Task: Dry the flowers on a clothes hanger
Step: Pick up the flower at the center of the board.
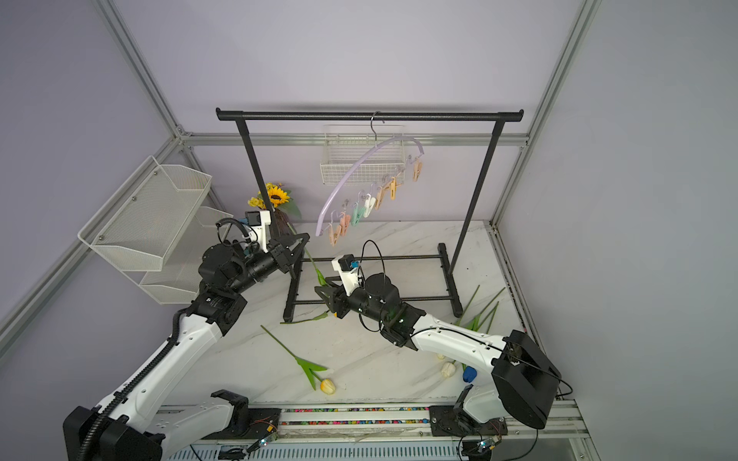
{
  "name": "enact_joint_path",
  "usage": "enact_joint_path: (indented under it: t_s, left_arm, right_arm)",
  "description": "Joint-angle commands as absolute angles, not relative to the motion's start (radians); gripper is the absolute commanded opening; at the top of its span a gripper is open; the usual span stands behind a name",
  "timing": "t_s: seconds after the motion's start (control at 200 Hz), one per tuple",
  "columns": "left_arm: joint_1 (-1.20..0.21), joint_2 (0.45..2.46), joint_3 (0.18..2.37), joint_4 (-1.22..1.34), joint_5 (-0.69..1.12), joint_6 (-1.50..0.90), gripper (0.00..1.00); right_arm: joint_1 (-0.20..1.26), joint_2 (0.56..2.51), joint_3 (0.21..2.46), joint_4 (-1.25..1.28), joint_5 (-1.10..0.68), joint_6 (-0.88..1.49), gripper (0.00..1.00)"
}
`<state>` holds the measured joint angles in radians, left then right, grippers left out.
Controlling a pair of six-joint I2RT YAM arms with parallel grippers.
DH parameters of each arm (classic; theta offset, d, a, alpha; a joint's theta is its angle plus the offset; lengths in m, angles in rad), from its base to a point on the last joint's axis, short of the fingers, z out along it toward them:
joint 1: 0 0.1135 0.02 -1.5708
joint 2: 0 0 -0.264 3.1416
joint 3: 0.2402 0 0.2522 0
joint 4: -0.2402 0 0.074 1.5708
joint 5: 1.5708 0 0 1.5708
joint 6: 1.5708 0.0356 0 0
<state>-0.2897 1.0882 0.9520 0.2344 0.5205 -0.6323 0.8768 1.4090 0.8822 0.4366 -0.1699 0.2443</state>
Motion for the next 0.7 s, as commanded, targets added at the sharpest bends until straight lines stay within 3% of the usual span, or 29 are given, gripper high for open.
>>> enact_joint_path:
  t_s: [0.0, 0.45, 0.695]
  left_arm:
    - [-0.307, 1.050, 0.989, 0.205, 0.516, -0.609, 0.00]
    - [-0.362, 1.033, 1.004, 0.158, 0.536, -0.578, 0.00]
    - [-0.376, 1.034, 0.992, 0.139, 0.543, -0.558, 0.00]
  right_arm:
    - [0.874, 1.380, 0.901, 0.462, -0.175, 0.234, 0.47]
    - [0.873, 1.345, 0.950, 0.469, -0.185, 0.222, 0.50]
    - [0.873, 1.367, 0.966, 0.477, -0.197, 0.221, 0.26]
